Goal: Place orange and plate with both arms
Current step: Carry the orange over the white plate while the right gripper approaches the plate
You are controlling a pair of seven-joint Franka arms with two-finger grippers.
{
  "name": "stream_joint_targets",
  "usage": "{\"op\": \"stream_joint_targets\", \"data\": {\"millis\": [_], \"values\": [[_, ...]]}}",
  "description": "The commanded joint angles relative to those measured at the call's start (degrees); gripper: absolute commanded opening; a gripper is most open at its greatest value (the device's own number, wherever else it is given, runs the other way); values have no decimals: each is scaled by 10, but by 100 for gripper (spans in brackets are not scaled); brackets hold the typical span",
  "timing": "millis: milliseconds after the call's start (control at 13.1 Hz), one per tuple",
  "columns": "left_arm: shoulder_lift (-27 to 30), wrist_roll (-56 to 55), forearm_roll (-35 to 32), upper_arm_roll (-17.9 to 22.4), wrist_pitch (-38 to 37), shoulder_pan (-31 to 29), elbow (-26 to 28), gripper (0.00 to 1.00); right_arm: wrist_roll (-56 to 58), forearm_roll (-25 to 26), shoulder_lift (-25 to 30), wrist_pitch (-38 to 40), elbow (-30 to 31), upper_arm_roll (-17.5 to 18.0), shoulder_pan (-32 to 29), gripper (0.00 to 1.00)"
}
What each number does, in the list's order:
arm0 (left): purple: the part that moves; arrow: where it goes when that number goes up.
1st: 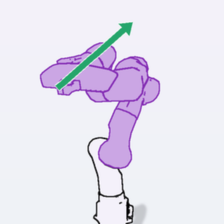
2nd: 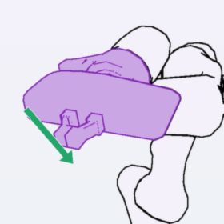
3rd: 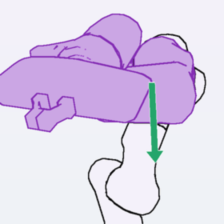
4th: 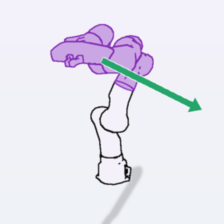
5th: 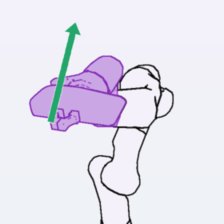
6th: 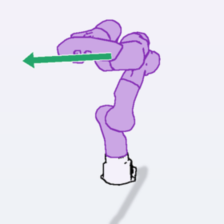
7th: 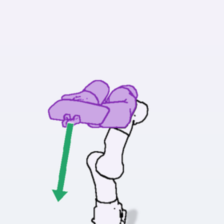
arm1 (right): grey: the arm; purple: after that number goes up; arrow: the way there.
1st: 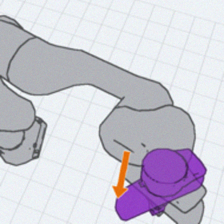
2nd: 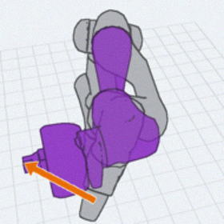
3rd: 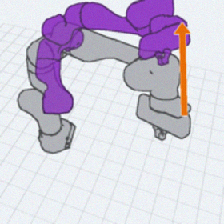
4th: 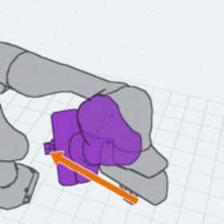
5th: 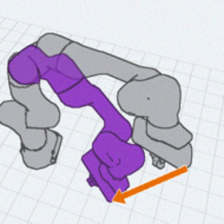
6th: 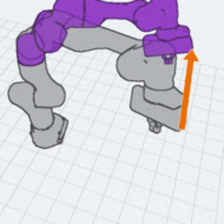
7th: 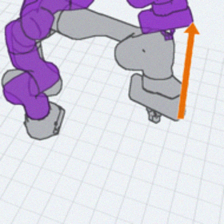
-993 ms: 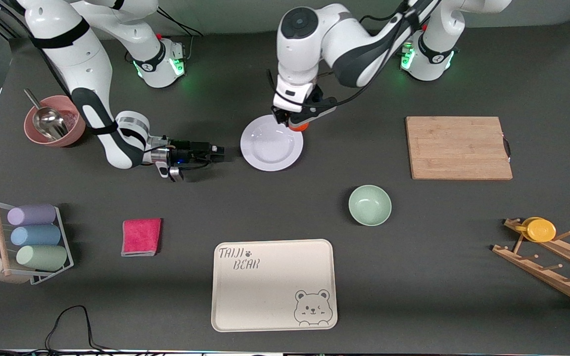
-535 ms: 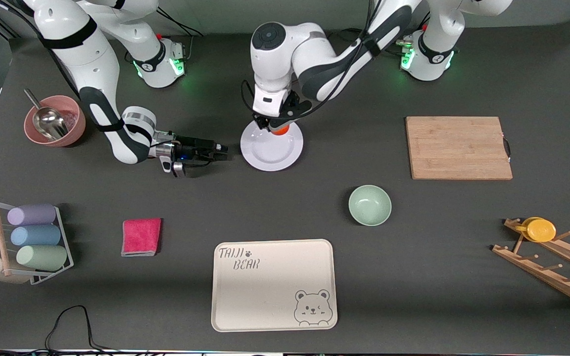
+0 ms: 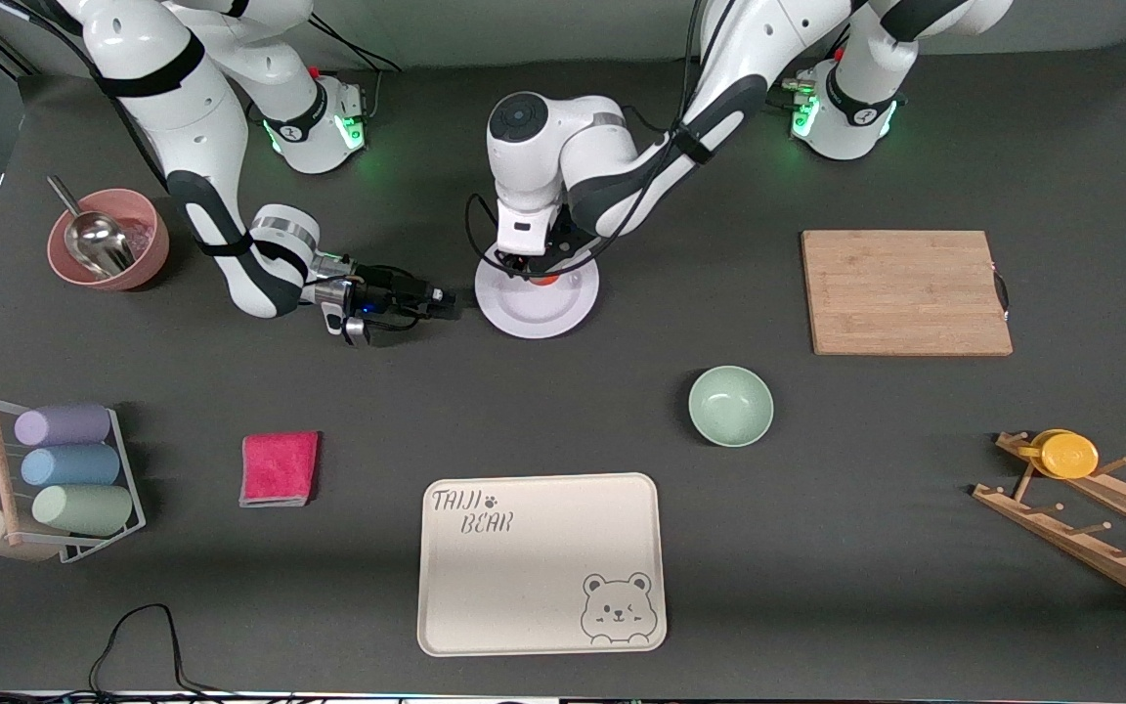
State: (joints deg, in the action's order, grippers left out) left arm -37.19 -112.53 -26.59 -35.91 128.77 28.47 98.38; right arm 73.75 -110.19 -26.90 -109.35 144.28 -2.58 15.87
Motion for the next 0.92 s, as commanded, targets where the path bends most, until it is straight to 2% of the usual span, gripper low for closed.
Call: {"op": "stream_joint_targets", "data": {"millis": [0,458,841], "values": [[-23,-35,-15,29,29,29,-19,0,22,-22,-14,-10,9,-2,19,100],[-44,-55,-14,87,52,90,-20,0,21,-21,-26,-4,9,-2,19,100],[-55,-70,-14,95,81,99,-21,0,18,-22,-26,-4,10,-2,28,100]]}}
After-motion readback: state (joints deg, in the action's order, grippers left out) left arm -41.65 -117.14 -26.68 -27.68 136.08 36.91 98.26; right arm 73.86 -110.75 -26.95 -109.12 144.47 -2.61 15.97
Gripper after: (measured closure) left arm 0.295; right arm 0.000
